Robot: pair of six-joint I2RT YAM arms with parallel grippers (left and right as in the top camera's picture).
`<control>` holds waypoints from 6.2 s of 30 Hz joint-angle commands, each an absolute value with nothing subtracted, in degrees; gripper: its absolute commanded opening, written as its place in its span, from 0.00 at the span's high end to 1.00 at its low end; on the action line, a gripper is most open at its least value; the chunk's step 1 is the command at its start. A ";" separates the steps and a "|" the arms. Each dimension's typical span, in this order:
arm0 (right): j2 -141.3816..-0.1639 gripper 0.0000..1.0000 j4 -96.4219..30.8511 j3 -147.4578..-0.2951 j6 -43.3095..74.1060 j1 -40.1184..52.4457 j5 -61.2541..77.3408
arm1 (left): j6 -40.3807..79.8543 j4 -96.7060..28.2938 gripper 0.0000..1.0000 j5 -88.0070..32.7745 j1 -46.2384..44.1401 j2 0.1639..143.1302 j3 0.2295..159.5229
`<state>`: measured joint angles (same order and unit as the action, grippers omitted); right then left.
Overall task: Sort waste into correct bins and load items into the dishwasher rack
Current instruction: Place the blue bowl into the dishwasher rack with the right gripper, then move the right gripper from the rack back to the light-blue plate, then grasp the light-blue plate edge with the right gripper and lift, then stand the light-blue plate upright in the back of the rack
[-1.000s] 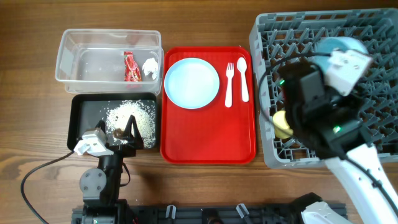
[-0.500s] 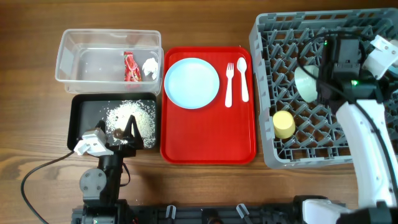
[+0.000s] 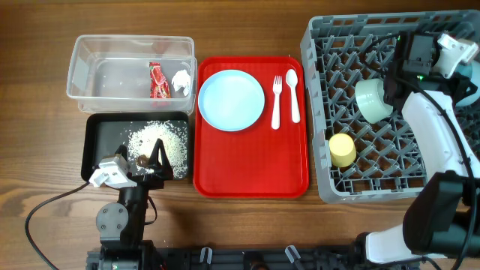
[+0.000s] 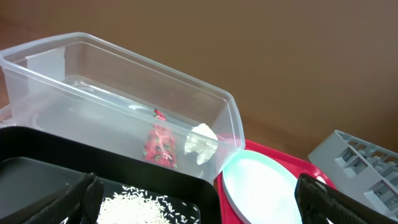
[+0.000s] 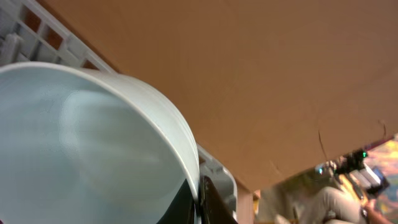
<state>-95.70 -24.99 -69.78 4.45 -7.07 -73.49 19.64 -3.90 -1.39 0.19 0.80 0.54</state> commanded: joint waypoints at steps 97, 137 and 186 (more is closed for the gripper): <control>-111.31 0.39 -19.62 -69.30 39.55 26.44 10.00 | 19.94 -4.27 0.00 -0.99 0.75 0.38 0.32; -74.48 0.96 -17.58 -69.28 -6.92 8.78 -66.26 | 19.94 -4.27 0.00 -0.99 0.75 0.38 0.32; -81.03 0.10 -22.06 -69.43 0.54 24.16 -22.31 | 19.94 -4.27 0.00 -0.99 0.75 0.38 0.32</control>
<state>-84.12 -15.29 -69.19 -22.02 20.25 -43.29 19.64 -3.90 -1.39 0.19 0.80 0.54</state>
